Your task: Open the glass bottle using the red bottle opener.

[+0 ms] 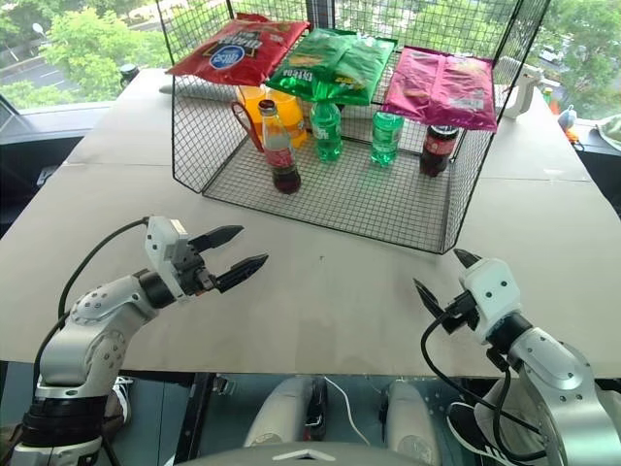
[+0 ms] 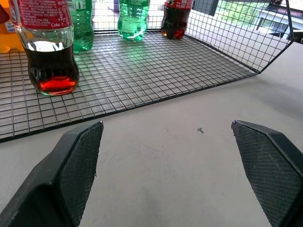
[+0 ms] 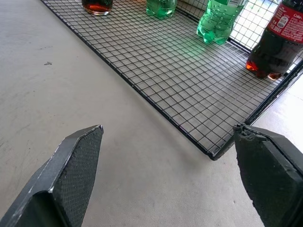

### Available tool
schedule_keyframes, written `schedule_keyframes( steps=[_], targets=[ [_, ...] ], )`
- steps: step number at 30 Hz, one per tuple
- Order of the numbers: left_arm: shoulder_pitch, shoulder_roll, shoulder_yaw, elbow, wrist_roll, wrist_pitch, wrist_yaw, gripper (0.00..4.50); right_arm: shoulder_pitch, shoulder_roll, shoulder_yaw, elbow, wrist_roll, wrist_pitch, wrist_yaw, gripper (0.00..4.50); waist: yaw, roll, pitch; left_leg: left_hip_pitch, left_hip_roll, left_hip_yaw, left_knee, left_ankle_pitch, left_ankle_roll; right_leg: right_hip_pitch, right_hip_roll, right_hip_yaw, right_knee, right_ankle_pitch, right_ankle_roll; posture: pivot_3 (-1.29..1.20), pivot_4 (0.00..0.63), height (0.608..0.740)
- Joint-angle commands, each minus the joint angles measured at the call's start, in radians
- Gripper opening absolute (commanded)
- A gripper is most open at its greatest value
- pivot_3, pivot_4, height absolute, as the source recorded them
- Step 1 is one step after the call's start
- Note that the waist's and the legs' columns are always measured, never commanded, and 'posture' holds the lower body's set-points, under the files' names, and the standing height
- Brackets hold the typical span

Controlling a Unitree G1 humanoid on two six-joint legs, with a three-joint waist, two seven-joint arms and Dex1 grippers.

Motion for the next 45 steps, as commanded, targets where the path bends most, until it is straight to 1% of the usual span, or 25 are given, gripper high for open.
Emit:
schedule_keyframes(
  steps=[1, 3, 5, 8, 9, 10, 13, 16, 22, 27, 32, 34, 37, 40, 45],
  targets=[
    [-0.034, 0.003, 0.039, -0.03, -0.041, 0.024, 0.027, 4.5, -0.012, 0.009, -0.016, -0.027, 0.019, -0.048, 0.004, 4.43, 0.001, 0.0, 0.0, 0.0, 0.0, 0.0, 0.0, 0.0, 0.0, 0.0, 0.0, 0.0, 0.0, 0.0, 0.0, 0.0, 0.15, 0.74],
    [-0.084, -0.004, 0.06, -0.005, -0.071, 0.051, 0.051, 4.5, -0.039, 0.031, -0.001, -0.019, 0.032, -0.082, 0.009, 4.43, 0.002, 0.0, 0.0, 0.0, 0.0, -0.001, 0.0, 0.0, 0.0, 0.0, 0.0, 0.0, 0.0, 0.0, 0.0, 0.0, 0.15, 0.74],
    [-0.116, -0.004, 0.069, 0.026, -0.069, 0.052, 0.064, 4.5, -0.063, 0.045, 0.01, -0.028, 0.038, -0.11, 0.012, 4.43, 0.001, 0.0, 0.0, 0.0, 0.0, -0.001, 0.0, 0.0, 0.0, 0.0, 0.001, -0.001, 0.0, 0.0, 0.001, 0.0, 0.15, 0.74],
    [-0.183, -0.011, 0.099, 0.085, -0.081, 0.057, 0.092, 4.5, -0.108, 0.062, 0.037, -0.088, 0.061, -0.178, 0.031, 4.43, 0.0, 0.0, 0.0, 0.0, 0.0, 0.0, 0.0, 0.0, 0.0, 0.0, 0.001, 0.0, 0.0, -0.001, 0.002, 0.0, 0.15, 0.74],
    [-0.214, -0.008, 0.107, 0.12, -0.075, 0.052, 0.099, 4.5, -0.128, 0.068, 0.049, -0.117, 0.094, -0.177, 0.037, 4.43, 0.001, 0.0, 0.0, 0.0, -0.001, 0.0, 0.0, 0.0, 0.0, 0.0, 0.001, 0.0, 0.0, -0.001, 0.001, 0.0, 0.15, 0.74],
    [-0.243, -0.006, 0.116, 0.154, -0.07, 0.047, 0.107, 4.5, -0.145, 0.077, 0.056, -0.144, 0.135, -0.162, 0.036, 4.43, 0.0, 0.0, 0.0, 0.0, -0.001, 0.0, 0.0, 0.003, 0.004, 0.001, 0.002, 0.0, 0.0, 0.0, 0.0, 0.0, 0.15, 0.74],
    [-0.317, 0.009, 0.137, 0.243, -0.066, 0.041, 0.109, 4.5, -0.186, 0.082, 0.067, -0.201, 0.216, -0.117, 0.024, 4.43, 0.001, 0.0, 0.0, 0.0, 0.0, -0.001, 0.0, 0.003, 0.004, 0.001, 0.003, 0.0, 0.0, 0.0, 0.0, 0.0, 0.15, 0.74],
    [-0.379, 0.035, 0.144, 0.329, -0.049, 0.033, 0.095, 4.5, -0.208, 0.069, 0.071, -0.225, 0.233, -0.092, 0.013, 4.43, 0.001, -0.001, 0.0, 0.0, -0.001, 0.0, 0.0, 0.003, 0.005, 0.001, 0.002, 0.0, -0.001, 0.0, 0.0, 0.0, 0.15, 0.74],
    [-0.504, 0.076, 0.1, 0.507, 0.001, 0.019, 0.028, 4.5, -0.223, 0.049, 0.079, -0.25, 0.255, -0.074, 0.009, 4.43, 0.001, -0.001, 0.0, 0.0, -0.001, 0.0, 0.0, 0.003, 0.005, 0.001, 0.002, -0.001, -0.001, 0.0, 0.0, 0.0, 0.15, 0.74],
    [-0.701, 0.083, 0.038, 0.766, 0.055, 0.013, -0.073, 4.5, -0.231, 0.024, 0.086, -0.287, 0.307, -0.052, 0.018, 4.43, 0.004, -0.003, 0.001, -0.001, -0.001, 0.0, 0.0, 0.003, 0.005, 0.002, 0.003, -0.002, 0.0, 0.0, 0.0, 0.0, 0.15, 0.74],
    [-0.893, 0.078, -0.001, 1.049, 0.124, -0.047, -0.155, 4.5, -0.215, 0.012, 0.092, -0.296, 0.297, -0.052, 0.011, 4.43, 0.001, -0.004, 0.001, -0.001, -0.003, 0.0, 0.0, 0.003, 0.005, 0.002, 0.003, -0.002, 0.0, 0.0, 0.001, 0.0, 0.15, 0.74],
    [-0.958, 0.073, -0.009, 1.149, 0.156, -0.086, -0.169, 4.5, -0.201, 0.011, 0.096, -0.301, 0.285, -0.055, 0.006, 4.43, 0.0, -0.004, 0.001, -0.001, -0.002, 0.001, 0.0, 0.003, 0.005, 0.002, 0.003, -0.001, 0.0, 0.0, 0.001, 0.0, 0.15, 0.74],
    [-1.047, 0.063, 0.0, 1.287, 0.192, -0.14, -0.148, 4.5, -0.179, 0.013, 0.105, -0.313, 0.265, -0.057, -0.009, 4.43, 0.001, -0.005, 0.002, -0.002, -0.002, 0.001, 0.0, 0.003, 0.005, 0.001, 0.005, -0.001, 0.0, 0.002, 0.004, 0.0, 0.15, 0.74],
    [-1.108, 0.049, 0.01, 1.375, 0.224, -0.197, -0.102, 4.5, -0.152, 0.017, 0.118, -0.328, 0.234, -0.059, -0.028, 4.43, 0.001, -0.006, 0.002, -0.002, -0.002, 0.001, 0.0, 0.003, 0.005, 0.001, 0.004, -0.001, 0.0, 0.002, 0.004, 0.0, 0.15, 0.74],
    [-1.149, 0.029, 0.006, 1.43, 0.269, -0.266, -0.034, 4.5, -0.128, 0.025, 0.132, -0.339, 0.207, -0.063, -0.048, 4.43, 0.002, -0.007, 0.003, -0.002, -0.002, 0.0, 0.001, 0.003, 0.005, 0.001, 0.004, -0.001, 0.0, 0.002, 0.004, 0.0, 0.15, 0.74]
  ],
)
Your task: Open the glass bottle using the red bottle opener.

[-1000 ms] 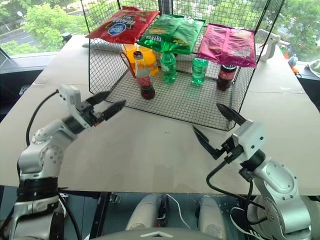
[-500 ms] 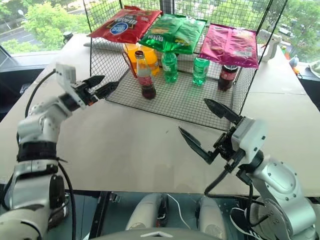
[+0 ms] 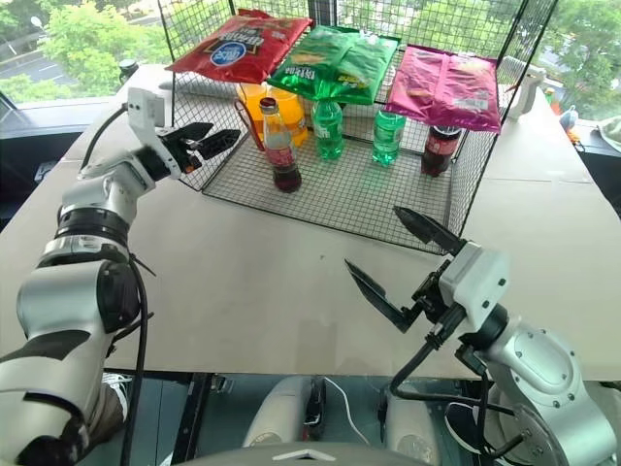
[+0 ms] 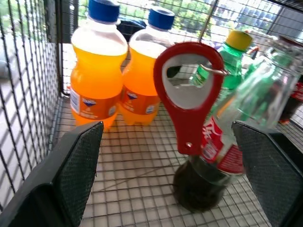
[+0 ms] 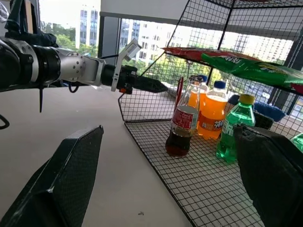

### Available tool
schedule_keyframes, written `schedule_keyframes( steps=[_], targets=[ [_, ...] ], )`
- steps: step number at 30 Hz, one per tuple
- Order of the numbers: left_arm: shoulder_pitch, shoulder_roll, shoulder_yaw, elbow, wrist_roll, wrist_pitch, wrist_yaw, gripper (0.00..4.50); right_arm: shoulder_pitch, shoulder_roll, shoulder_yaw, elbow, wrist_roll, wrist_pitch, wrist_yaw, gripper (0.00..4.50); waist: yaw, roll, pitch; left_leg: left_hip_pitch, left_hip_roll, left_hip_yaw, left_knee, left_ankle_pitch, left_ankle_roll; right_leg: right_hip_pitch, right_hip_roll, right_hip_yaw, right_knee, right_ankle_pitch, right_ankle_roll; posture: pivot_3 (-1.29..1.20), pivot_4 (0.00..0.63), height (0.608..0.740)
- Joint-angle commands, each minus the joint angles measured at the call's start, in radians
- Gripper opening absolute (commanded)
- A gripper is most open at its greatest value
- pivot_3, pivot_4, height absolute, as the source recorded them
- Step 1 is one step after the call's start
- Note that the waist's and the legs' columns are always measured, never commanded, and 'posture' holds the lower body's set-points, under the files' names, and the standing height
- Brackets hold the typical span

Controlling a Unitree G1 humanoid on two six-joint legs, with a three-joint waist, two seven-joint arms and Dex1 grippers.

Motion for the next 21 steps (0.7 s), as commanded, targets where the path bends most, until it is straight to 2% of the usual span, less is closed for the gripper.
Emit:
schedule_keyframes(
  steps=[1, 14, 21],
  targets=[
    [-0.047, -0.009, 0.005, 0.015, 0.038, -0.065, 0.049, 4.5, 0.011, 0.005, 0.007, -0.052, -0.02, -0.022, -0.02, 4.43, 0.0, 0.0, 0.0, 0.0, 0.0, 0.0, 0.0, 0.0, 0.0, 0.0, 0.0, 0.0, 0.0, 0.0, 0.0, 0.0, 0.15, 0.74],
    [-0.097, -0.053, 0.007, 0.053, 0.112, -0.123, 0.16, 4.5, 0.012, 0.006, 0.015, -0.048, -0.039, -0.02, -0.025, 4.43, 0.0, -0.001, 0.001, 0.0, 0.0, 0.0, 0.001, 0.0, 0.0, 0.0, 0.0, 0.0, 0.0, 0.0, 0.001, 0.0, 0.15, 0.74],
    [-0.11, -0.074, 0.017, 0.069, 0.118, -0.139, 0.159, 4.5, 0.008, 0.004, 0.018, -0.048, -0.047, -0.014, -0.026, 4.43, 0.001, -0.001, 0.0, 0.0, 0.0, 0.0, 0.001, 0.0, 0.0, 0.0, 0.0, 0.0, 0.001, 0.0, 0.001, 0.0, 0.15, 0.74]
  ],
)
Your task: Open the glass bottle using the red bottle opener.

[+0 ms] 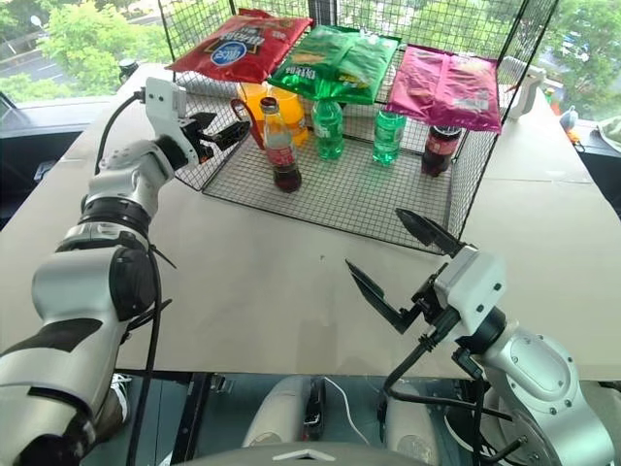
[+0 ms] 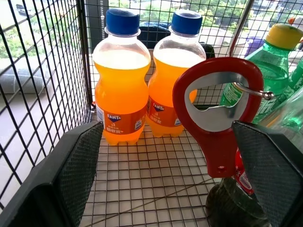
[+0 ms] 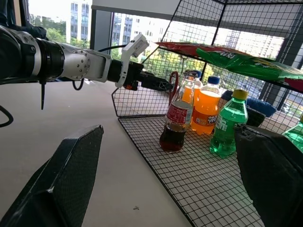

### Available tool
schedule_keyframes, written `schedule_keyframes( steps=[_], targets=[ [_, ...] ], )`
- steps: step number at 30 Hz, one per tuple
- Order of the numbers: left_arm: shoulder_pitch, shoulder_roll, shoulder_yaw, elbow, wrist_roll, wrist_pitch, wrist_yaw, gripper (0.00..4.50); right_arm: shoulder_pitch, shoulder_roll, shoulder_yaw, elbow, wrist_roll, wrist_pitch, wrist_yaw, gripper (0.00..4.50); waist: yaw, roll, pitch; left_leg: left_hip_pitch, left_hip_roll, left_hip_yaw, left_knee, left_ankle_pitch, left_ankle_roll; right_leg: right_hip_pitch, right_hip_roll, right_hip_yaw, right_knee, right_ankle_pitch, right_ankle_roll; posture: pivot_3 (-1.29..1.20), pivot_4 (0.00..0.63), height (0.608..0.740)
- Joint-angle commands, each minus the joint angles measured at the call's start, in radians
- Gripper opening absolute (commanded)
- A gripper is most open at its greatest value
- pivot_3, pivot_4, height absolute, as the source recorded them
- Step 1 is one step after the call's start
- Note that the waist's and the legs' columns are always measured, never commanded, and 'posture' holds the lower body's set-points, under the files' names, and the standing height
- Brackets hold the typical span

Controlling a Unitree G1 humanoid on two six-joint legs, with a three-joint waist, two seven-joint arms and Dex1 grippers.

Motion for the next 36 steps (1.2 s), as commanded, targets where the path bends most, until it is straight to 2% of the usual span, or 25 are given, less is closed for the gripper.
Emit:
schedule_keyframes(
  steps=[1, 17, 18, 19, 20, 23, 27, 36],
  targets=[
    [-0.049, -0.007, 0.016, -0.004, 0.002, -0.031, -0.005, 4.5, -0.006, -0.003, -0.001, -0.035, -0.002, -0.013, -0.006, 4.43, 0.0, 0.0, 0.0, 0.0, 0.0, 0.0, 0.0, 0.0, 0.0, 0.0, 0.0, 0.0, 0.0, 0.0, 0.0, 0.0, 0.15, 0.74],
    [-0.065, -0.022, 0.022, 0.019, 0.021, -0.062, -0.004, 4.5, -0.002, -0.004, 0.005, -0.051, -0.017, 0.002, -0.021, 4.43, -0.001, 0.0, 0.0, 0.0, 0.0, 0.0, 0.004, 0.0, 0.0, 0.0, 0.0, 0.0, 0.004, 0.0, 0.0, 0.0, 0.15, 0.74],
    [-0.064, -0.021, 0.021, 0.019, 0.022, -0.064, -0.004, 3.99, -0.002, -0.004, 0.005, -0.051, -0.017, 0.003, -0.022, 4.5, -0.001, 0.0, 0.0, 0.0, 0.0, 0.0, 0.005, 0.0, 0.0, 0.0, 0.0, 0.0, 0.005, 0.0, 0.0, 0.0, 0.15, 0.74],
    [-0.062, -0.019, 0.021, 0.02, 0.023, -0.065, -0.005, 3.67, -0.002, -0.004, 0.006, -0.051, -0.018, 0.003, -0.022, 4.5, -0.001, 0.0, 0.0, 0.0, 0.0, 0.0, 0.006, 0.0, 0.0, 0.0, 0.0, 0.0, 0.005, 0.0, 0.0, 0.0, 0.15, 0.74],
    [-0.062, -0.018, 0.02, 0.02, 0.024, -0.066, -0.006, 3.11, 0.0, -0.004, 0.005, -0.051, -0.018, 0.003, -0.022, 4.5, -0.001, 0.0, 0.0, 0.0, 0.0, -0.001, 0.007, 0.0, 0.0, 0.0, 0.0, 0.0, 0.006, 0.0, 0.0, 0.0, 0.15, 0.74],
    [-0.06, -0.016, 0.02, 0.02, 0.027, -0.069, -0.009, 2.01, 0.0, -0.005, 0.003, -0.049, -0.016, 0.002, -0.021, 4.5, -0.001, 0.0, 0.0, 0.0, 0.001, -0.001, 0.008, 0.0, 0.0, 0.0, 0.0, 0.0, 0.008, -0.001, -0.001, 0.0, 0.15, 0.74],
    [-0.055, -0.012, 0.02, 0.018, 0.031, -0.073, -0.017, 0.06, -0.008, -0.006, 0.002, -0.044, -0.014, 0.003, -0.019, 4.5, -0.001, 0.0, 0.0, 0.0, 0.001, -0.001, 0.008, 0.0, 0.0, 0.0, 0.0, 0.0, 0.009, -0.001, -0.001, 0.0, 0.15, 0.74],
    [-0.04, -0.002, 0.034, 0.001, 0.016, -0.074, -0.091, 0.06, -0.021, -0.01, -0.001, -0.047, -0.01, 0.02, -0.023, 4.5, -0.003, -0.001, 0.0, 0.0, 0.001, -0.001, 0.009, 0.0, 0.0, -0.001, 0.0, 0.001, 0.01, -0.001, -0.001, 0.0, 0.15, 0.74]
  ],
)
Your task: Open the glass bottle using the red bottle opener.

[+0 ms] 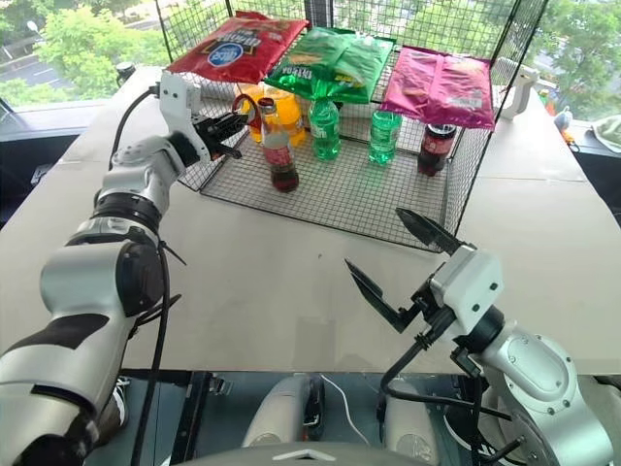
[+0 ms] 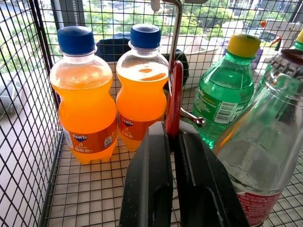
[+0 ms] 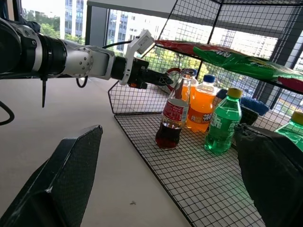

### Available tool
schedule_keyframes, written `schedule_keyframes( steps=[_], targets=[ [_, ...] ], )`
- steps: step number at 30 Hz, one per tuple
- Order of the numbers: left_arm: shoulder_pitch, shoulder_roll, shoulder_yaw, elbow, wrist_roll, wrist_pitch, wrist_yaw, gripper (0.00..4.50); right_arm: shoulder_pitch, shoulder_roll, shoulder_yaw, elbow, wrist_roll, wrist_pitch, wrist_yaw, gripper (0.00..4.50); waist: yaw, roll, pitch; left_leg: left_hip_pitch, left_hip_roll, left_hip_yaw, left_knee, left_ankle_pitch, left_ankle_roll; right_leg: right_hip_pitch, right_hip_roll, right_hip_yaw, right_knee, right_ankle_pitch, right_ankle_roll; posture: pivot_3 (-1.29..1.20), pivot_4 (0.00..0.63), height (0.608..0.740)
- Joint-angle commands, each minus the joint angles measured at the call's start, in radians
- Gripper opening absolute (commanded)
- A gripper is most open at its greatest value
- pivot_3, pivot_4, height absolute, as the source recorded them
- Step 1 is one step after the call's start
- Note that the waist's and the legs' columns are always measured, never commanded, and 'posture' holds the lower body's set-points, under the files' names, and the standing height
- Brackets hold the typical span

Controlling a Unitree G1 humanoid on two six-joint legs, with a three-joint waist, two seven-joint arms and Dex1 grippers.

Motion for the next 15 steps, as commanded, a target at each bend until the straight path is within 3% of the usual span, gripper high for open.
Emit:
schedule_keyframes(
  steps=[1, 15],
  targets=[
    [-0.007, 0.024, 0.023, -0.03, -0.017, -0.023, -0.035, 0.06, -0.012, -0.005, -0.012, -0.042, 0.01, 0.001, -0.01, 4.5, 0.001, 0.0, 0.0, 0.0, 0.0, 0.0, 0.0, 0.0, 0.0, 0.0, 0.0, 0.0, 0.0, 0.0, 0.0, 0.0, 0.15, 0.74],
    [0.013, 0.058, 0.02, -0.047, -0.011, -0.013, -0.167, 0.06, -0.039, -0.005, -0.006, -0.016, 0.008, 0.001, 0.0, 4.5, 0.002, 0.0, 0.0, 0.0, 0.0, 0.0, 0.0, 0.0, 0.0, 0.0, 0.0, 0.0, 0.0, -0.001, -0.001, 0.0, 0.15, 0.74]
  ],
)
